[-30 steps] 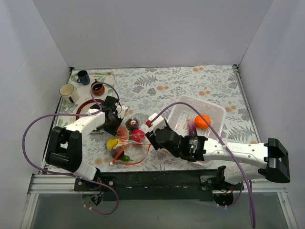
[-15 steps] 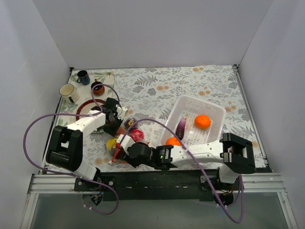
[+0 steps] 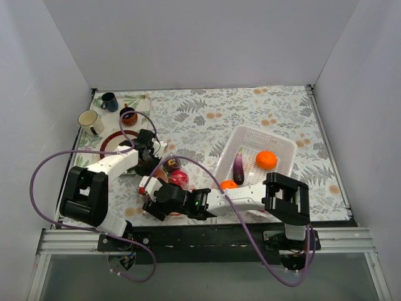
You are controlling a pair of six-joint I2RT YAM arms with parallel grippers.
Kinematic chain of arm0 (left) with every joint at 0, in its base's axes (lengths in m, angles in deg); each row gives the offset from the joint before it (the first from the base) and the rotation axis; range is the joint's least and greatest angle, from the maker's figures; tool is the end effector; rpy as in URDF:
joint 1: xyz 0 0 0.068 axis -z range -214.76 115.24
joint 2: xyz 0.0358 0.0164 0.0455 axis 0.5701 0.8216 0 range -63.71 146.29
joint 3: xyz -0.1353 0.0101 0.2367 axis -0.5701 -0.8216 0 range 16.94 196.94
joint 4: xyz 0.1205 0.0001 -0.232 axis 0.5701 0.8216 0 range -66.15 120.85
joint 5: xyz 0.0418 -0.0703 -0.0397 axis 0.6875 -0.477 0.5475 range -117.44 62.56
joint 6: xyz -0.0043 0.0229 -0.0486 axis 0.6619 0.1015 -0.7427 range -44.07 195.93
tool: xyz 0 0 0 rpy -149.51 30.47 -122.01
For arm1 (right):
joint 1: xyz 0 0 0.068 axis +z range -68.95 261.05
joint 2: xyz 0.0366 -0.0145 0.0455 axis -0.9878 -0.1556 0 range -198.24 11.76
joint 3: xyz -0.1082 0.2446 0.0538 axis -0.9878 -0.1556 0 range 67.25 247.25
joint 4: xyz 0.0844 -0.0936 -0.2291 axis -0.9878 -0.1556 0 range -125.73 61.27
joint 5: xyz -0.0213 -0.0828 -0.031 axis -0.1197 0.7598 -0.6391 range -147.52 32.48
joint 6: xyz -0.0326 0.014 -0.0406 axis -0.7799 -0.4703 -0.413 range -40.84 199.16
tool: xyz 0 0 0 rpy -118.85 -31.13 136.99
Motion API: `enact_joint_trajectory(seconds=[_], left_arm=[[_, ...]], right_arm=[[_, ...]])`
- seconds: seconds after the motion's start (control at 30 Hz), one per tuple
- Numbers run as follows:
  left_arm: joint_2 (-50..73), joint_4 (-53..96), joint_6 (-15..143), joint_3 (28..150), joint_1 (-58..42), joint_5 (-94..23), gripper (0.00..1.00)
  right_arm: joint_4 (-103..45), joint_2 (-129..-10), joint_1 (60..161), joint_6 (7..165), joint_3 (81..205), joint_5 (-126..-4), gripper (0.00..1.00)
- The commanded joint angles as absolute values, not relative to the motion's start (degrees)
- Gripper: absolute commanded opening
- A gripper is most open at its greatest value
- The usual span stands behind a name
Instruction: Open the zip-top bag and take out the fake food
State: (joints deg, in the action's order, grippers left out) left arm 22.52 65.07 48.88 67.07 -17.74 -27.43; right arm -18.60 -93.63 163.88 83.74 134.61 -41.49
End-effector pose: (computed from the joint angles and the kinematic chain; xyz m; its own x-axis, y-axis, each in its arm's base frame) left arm 0.2486 -0.0762 0.1742 -0.9639 -0.1806 -0.1955 -0.1637 0.9815 -0.0997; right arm 0.0616 0.4112 0.2137 -0.1320 -0.4337 -0.8913 -0.9155 0.3980 -0.0581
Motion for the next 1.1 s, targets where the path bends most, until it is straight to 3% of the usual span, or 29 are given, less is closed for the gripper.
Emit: enact_joint_trajectory(seconds=[0.0, 0.5, 0.63, 0.67, 0.8, 1.07], left_arm=[[19.3, 65.7, 48.4, 67.0, -17.8, -27.1, 0.00], [18.5, 66.4, 46.9, 64.8, -16.3, -30.6, 0.00], [18.4, 66.2, 47.2, 64.7, -16.2, -30.2, 0.00], [18.4, 66.1, 47.4, 64.4, -16.3, -29.9, 0.00], [18.4, 63.4, 48.9, 62.7, -16.4, -24.5, 0.00], [21.3, 59.8, 51.8, 63.6, -19.2, -18.9, 0.00]], right_arm=[[-13.8, -96.5, 161.8, 82.8, 136.9, -42.0, 0.76], [-14.1, -102.6, 160.4, 80.7, 142.7, -44.0, 0.75], [-15.0, -101.9, 159.1, 82.3, 141.7, -46.5, 0.55], [-15.1, -101.5, 158.9, 82.7, 141.3, -46.6, 0.42], [-15.6, -96.0, 158.7, 83.6, 136.0, -47.8, 0.14], [-16.6, -75.1, 158.7, 88.3, 121.3, -46.8, 0.11]])
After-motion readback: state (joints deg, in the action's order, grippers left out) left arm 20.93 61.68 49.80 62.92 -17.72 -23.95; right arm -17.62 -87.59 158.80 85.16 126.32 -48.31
